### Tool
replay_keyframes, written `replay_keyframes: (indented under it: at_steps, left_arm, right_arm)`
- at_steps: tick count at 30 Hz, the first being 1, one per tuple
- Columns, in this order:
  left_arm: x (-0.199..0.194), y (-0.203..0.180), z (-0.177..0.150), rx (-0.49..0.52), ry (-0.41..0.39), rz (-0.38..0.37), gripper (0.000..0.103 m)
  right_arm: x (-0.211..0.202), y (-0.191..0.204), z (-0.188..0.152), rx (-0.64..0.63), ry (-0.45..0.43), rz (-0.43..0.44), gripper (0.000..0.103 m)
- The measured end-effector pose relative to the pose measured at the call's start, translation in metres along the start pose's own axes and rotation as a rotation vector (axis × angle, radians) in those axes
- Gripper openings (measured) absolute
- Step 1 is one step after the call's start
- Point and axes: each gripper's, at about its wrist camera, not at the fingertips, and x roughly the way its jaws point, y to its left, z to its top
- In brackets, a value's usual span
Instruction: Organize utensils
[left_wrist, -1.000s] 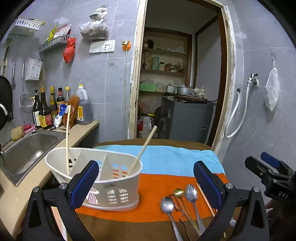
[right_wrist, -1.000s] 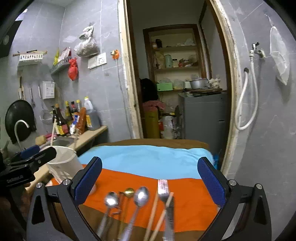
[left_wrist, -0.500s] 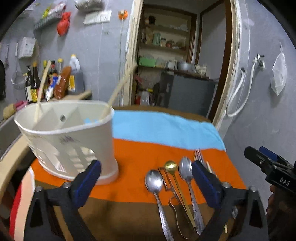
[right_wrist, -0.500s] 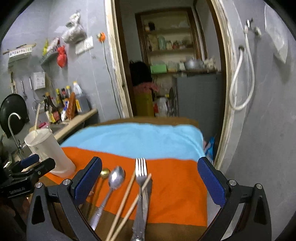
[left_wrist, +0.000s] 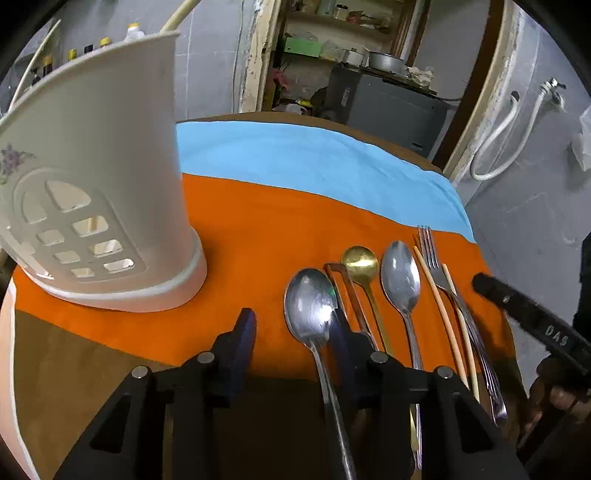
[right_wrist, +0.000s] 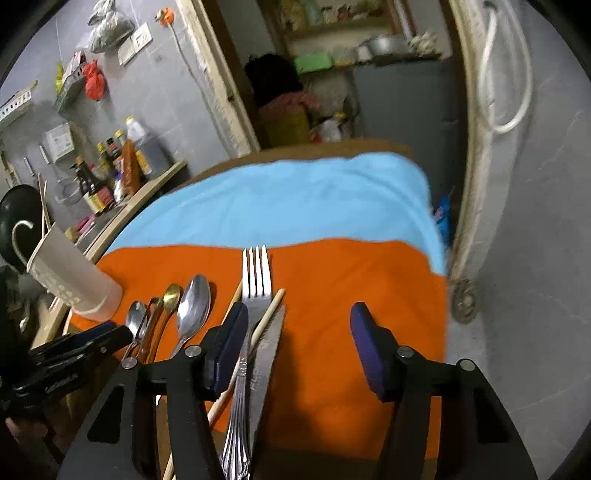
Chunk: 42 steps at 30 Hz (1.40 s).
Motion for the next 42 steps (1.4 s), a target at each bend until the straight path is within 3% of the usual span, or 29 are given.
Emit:
replay_keyframes:
  at_steps: [8, 16, 20, 27, 36, 42]
  left_arm:
    - [0.010, 0.002, 0.006, -0.012, 0.021, -0.029, 0.038]
    - [0.014, 0.001, 0.010, -0.020, 0.025, -0.034, 0.037]
    - [0.014, 0.001, 0.011, -0.025, 0.025, -0.033, 0.031]
    - [0.015, 0.008, 0.012, -0.064, 0.052, -0.075, 0.014]
    - [0.019, 0.007, 0.010, -0.071, 0.086, -0.123, 0.014]
    - [0.019, 0.001, 0.012, -0.043, 0.091, -0.088, 0.010]
  right_arm:
    - [0.021, 0.004, -0.001, -0.023, 0.063, 0.046, 0.040]
    - [0.046, 0.009, 0.030, -0.099, 0.126, 0.123, 0.028]
    - [0.061, 0.018, 0.040, -0.145, 0.161, 0.162, 0.019]
    - [0.077, 0.027, 0.050, -0.165, 0.224, 0.231, 0.018]
    - [0.089, 0.037, 0.059, -0.230, 0.303, 0.283, 0.019]
    - [0.088, 0.039, 0.059, -0.224, 0.319, 0.269, 0.017]
